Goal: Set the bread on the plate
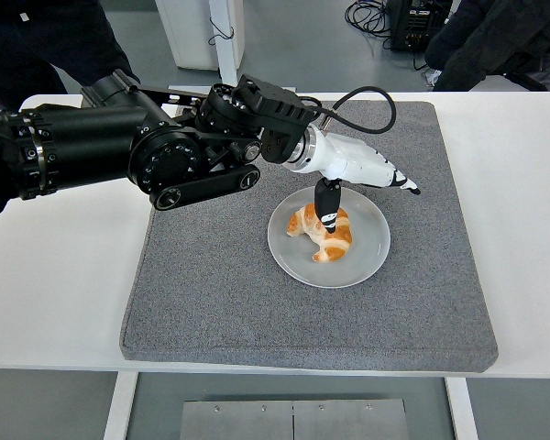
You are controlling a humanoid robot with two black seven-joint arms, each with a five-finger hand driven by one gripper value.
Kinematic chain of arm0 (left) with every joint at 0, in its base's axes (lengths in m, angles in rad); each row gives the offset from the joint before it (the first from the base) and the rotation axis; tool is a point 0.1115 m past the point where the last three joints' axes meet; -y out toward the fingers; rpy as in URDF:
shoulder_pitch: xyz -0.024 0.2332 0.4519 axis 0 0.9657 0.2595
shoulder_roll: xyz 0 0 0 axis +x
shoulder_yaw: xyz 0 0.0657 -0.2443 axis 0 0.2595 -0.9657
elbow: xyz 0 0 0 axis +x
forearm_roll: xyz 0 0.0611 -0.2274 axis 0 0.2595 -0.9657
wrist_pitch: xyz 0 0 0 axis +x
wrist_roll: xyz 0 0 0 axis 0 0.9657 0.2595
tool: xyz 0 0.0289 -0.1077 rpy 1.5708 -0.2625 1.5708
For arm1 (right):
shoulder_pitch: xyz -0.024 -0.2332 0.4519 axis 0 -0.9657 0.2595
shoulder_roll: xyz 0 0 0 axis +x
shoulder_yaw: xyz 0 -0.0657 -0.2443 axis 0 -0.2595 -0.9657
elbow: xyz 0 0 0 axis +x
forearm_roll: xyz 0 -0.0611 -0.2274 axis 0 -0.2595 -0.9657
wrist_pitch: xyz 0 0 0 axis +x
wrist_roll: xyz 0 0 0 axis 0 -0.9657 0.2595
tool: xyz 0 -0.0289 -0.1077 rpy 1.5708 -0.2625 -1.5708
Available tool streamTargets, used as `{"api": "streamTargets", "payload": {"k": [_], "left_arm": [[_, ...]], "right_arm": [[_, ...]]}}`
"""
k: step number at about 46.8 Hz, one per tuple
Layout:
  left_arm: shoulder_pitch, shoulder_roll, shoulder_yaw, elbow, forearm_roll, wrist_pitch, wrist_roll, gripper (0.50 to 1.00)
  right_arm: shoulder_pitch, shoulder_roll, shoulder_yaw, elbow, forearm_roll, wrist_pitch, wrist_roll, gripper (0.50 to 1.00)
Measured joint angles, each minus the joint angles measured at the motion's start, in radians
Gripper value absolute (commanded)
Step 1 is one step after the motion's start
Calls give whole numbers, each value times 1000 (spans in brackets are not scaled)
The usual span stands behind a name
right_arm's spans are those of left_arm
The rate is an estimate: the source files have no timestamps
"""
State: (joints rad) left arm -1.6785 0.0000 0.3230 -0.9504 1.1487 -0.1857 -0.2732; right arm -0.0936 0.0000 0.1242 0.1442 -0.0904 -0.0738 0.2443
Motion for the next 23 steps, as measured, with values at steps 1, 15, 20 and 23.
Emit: {"api": "streamTargets", "payload": {"k": [1, 15, 20, 23], "left_arm": [[-8, 0, -8, 0, -13, -6, -1, 1000], [-45, 0, -137, 17, -97, -6, 7, 1000], [-40, 15, -146, 18, -133, -6, 7, 1000], [-32, 33, -148, 30, -196, -4, 5, 1000]], "right_arm": [[0, 0, 0, 0, 0, 0, 0, 1000], [0, 0, 0, 0, 0, 0, 0, 1000], [0, 0, 0, 0, 0, 0, 0, 1000], [0, 0, 0, 0, 0, 0, 0, 1000]]}}
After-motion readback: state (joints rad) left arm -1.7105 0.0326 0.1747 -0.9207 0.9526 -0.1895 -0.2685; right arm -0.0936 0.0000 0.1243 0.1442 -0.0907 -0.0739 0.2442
